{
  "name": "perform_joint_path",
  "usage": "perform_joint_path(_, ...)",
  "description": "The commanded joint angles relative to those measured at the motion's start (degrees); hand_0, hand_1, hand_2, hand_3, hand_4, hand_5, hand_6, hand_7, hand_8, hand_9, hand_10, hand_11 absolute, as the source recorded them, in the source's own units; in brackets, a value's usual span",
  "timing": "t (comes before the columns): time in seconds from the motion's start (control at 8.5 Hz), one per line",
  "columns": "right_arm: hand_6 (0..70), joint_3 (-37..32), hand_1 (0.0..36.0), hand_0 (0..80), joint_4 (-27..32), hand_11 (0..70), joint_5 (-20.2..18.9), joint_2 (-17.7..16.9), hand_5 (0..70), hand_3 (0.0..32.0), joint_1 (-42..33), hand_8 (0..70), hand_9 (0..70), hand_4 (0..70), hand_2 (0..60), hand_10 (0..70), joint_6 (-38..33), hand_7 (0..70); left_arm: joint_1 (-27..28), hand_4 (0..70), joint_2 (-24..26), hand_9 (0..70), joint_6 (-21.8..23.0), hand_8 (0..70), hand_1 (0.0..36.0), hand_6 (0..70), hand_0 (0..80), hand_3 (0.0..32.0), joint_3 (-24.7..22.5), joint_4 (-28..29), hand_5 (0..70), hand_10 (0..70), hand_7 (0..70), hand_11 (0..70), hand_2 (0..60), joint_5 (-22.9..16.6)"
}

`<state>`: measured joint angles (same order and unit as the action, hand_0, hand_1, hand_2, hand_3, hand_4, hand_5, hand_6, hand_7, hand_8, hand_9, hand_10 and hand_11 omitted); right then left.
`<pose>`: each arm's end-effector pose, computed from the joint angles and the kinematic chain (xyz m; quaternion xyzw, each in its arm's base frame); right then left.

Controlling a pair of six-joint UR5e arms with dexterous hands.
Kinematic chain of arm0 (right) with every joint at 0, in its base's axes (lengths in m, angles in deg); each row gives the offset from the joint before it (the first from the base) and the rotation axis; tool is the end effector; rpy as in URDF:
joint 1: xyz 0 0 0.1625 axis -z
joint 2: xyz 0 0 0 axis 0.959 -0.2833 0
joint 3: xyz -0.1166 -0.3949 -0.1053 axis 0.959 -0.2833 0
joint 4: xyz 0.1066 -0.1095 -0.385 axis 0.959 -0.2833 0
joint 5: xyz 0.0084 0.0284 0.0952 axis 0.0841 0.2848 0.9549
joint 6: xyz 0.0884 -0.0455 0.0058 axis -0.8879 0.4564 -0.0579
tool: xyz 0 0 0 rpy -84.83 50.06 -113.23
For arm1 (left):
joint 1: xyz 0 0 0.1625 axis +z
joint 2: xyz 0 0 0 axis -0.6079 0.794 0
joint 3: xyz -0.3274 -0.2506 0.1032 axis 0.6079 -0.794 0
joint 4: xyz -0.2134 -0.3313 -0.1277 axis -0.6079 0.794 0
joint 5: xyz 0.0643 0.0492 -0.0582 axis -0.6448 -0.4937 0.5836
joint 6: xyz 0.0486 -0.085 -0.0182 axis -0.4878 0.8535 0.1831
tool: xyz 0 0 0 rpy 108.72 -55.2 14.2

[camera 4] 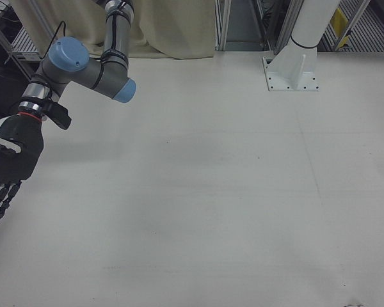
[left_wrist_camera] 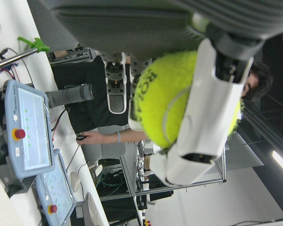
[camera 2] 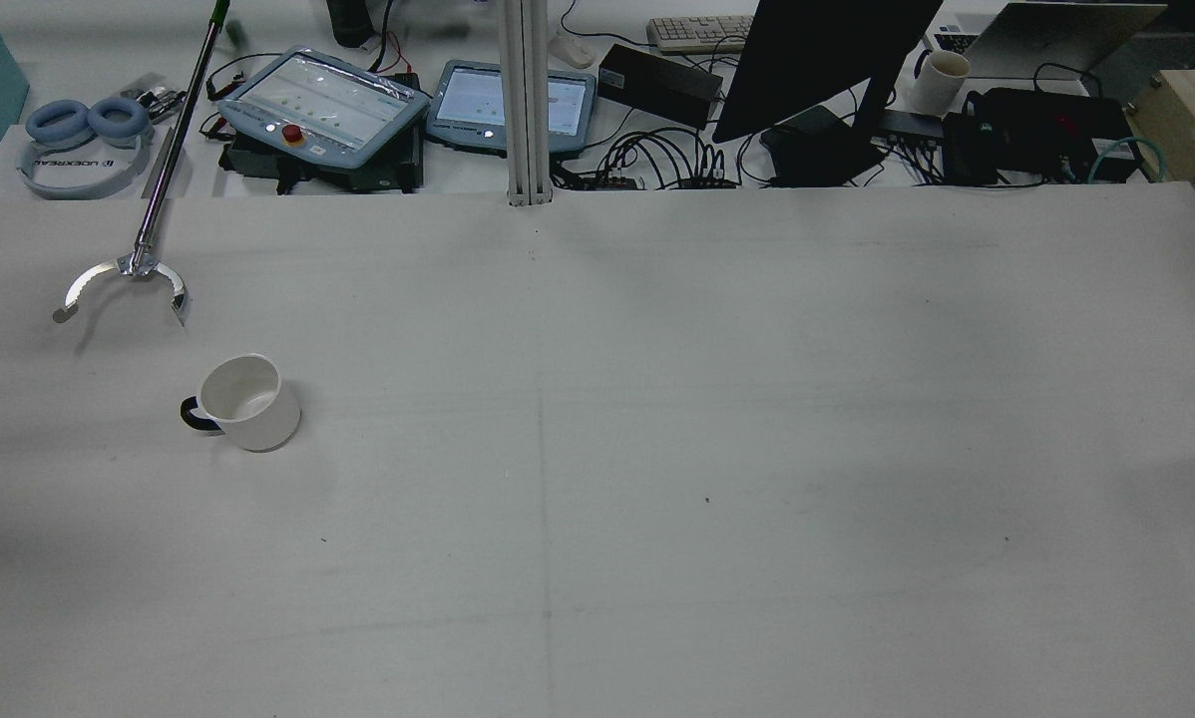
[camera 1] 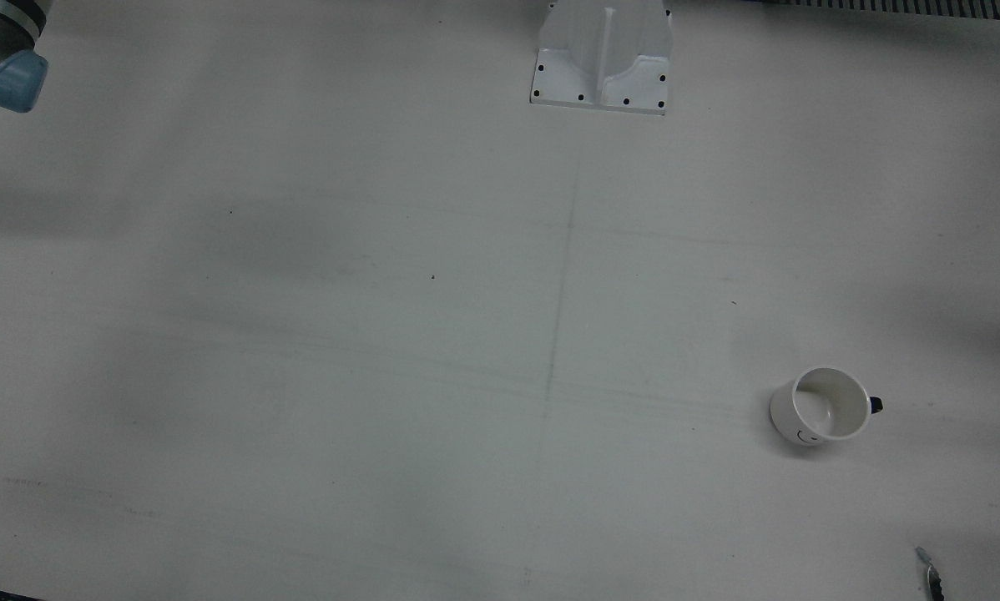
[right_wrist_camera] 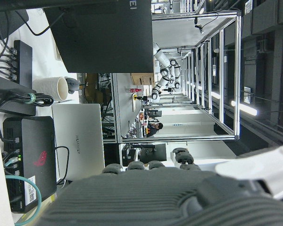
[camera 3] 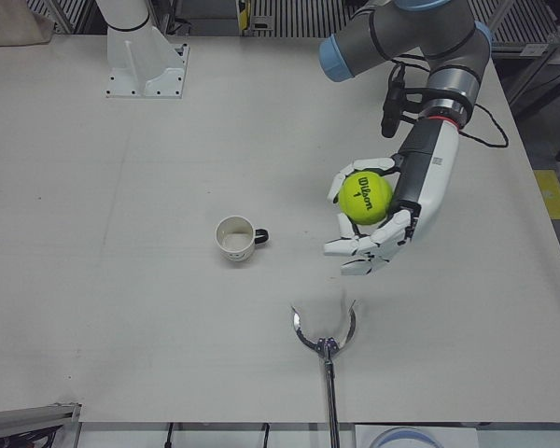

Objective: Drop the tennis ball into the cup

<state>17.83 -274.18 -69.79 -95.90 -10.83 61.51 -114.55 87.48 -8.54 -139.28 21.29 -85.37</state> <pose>0.0956 -0.5471 0.6911 0.0038 0.6468 -0.7610 0.0505 0.0072 -0.5641 0.4697 -0.0541 0.7840 -0.5895 0.1869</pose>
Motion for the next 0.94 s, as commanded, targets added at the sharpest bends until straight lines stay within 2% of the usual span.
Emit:
perform_joint_path(0.0,0.0,-0.1,0.0,0.0,0.0,0.0,0.0,0.0,0.0,0.0,0.1,0.0,0.0,0.0,0.0,0.0,0.0,0.0,6.8,35.2,0.1,61.5,-0.2,42.6,35.6,57.7,80.0,0.0,-1.7,-0.6,19.9,15.9,70.0,25.8,37.7,0.1)
perform_joint_path(0.24,0.0,-0.1,0.0,0.0,0.0,0.0,0.0,0.0,0.0,0.0,0.1,0.0,0.0,0.0,0.0,0.0,0.0,0.0,12.8,33.4,0.0,61.7,-0.6,39.1,35.6,38.3,77.9,0.0,-1.9,-0.8,14.9,16.1,70.0,25.8,32.3,0.4)
perform_joint_path(0.35,0.0,-0.1,0.0,0.0,0.0,0.0,0.0,0.0,0.0,0.0,0.1,0.0,0.0,0.0,0.0,0.0,0.0,0.0,16.3,33.1,0.0,61.6,-0.8,39.8,35.0,42.4,72.2,0.0,-1.8,-0.8,15.4,16.1,70.0,25.7,34.8,0.7)
perform_joint_path(0.47,0.0,-0.1,0.0,0.0,0.0,0.0,0.0,0.0,0.0,0.0,0.1,0.0,0.0,0.0,0.0,0.0,0.0,0.0,18.8,32.3,0.0,61.2,-2.0,41.7,32.9,53.0,65.9,0.0,-1.5,-0.7,17.5,16.2,70.0,25.7,37.4,0.8)
perform_joint_path(0.59,0.0,-0.1,0.0,0.0,0.0,0.0,0.1,0.0,0.0,0.0,0.1,0.0,0.0,0.0,0.0,0.0,0.0,0.0,19.9,31.9,0.0,60.7,-3.7,42.4,31.5,58.1,63.9,0.0,-1.4,-0.4,18.7,16.0,70.0,25.5,38.0,0.8)
perform_joint_path(0.71,0.0,-0.1,0.0,0.0,0.0,0.0,0.0,0.0,0.0,0.0,0.1,0.0,0.0,0.0,0.0,0.0,0.0,0.0,20.6,31.3,0.0,61.1,-4.5,39.6,31.8,42.9,63.0,0.0,-0.9,0.0,14.8,16.0,70.0,25.4,34.2,0.9)
perform_joint_path(0.82,0.0,-0.1,0.0,0.0,0.0,0.0,0.0,0.0,0.0,0.0,0.1,0.0,0.0,0.0,0.0,0.0,0.0,0.0,20.8,30.9,0.0,61.0,-5.3,40.3,31.0,47.0,62.0,0.0,-0.9,0.2,15.4,15.9,70.0,25.2,34.7,0.9)
